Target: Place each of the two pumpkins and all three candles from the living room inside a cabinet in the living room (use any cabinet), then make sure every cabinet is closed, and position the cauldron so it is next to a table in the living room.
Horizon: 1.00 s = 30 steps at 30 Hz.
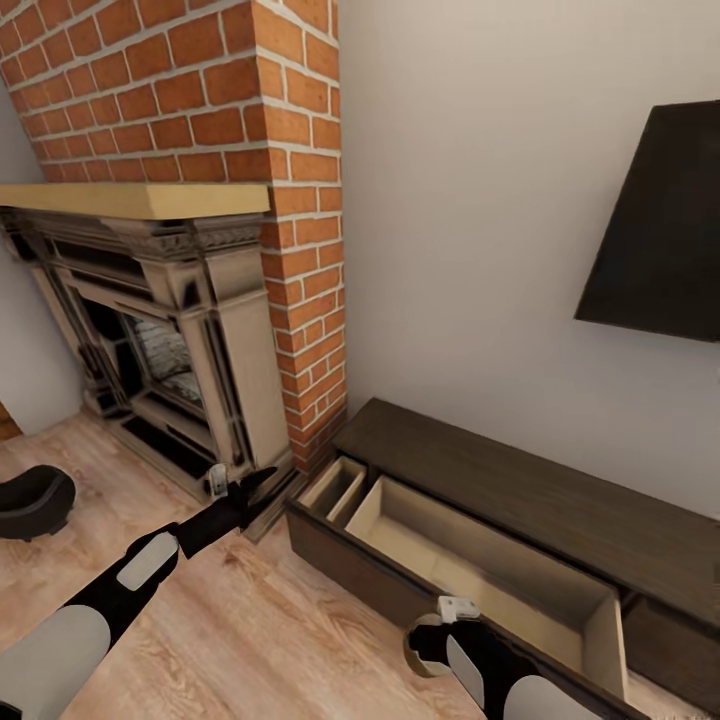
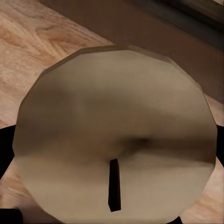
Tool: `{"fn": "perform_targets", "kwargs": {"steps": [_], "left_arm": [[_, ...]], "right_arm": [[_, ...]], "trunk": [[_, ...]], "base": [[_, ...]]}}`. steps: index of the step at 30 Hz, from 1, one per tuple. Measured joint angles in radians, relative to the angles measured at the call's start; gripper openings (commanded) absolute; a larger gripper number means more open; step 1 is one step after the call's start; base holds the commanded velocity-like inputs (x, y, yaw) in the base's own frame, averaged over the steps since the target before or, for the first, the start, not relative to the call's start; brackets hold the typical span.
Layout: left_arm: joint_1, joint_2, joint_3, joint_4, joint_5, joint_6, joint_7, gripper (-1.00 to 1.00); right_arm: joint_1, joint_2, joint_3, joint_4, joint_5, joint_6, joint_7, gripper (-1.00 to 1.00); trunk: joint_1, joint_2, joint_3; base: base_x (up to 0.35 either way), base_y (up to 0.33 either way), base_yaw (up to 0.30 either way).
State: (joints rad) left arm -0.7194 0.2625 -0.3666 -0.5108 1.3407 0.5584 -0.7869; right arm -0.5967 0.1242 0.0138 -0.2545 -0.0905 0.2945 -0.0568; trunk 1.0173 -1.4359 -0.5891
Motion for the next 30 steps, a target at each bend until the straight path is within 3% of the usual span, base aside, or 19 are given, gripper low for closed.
{"fn": "perform_targets", "kwargs": {"steps": [20,30], "left_arm": [[0.0,0.0,0.0,-0.005,-0.002,-0.001,0.0,1.0],[0.0,0.0,0.0,-0.004,-0.002,-0.002,-0.002,1.0]], "right_arm": [[0.0,-0.007,-0.005,-0.001,-0.002,-0.001,-0.011,-1.0],[0.0,-0.008,-0.008,-0.001,-0.005,0.0,-0.017,-1.0]], "trunk": [[0.0,0.0,0.0],[0.0,0.0,0.0]], "base": [[0.275,0.188,-0.286],[0.031,0.016,-0.286]]}}
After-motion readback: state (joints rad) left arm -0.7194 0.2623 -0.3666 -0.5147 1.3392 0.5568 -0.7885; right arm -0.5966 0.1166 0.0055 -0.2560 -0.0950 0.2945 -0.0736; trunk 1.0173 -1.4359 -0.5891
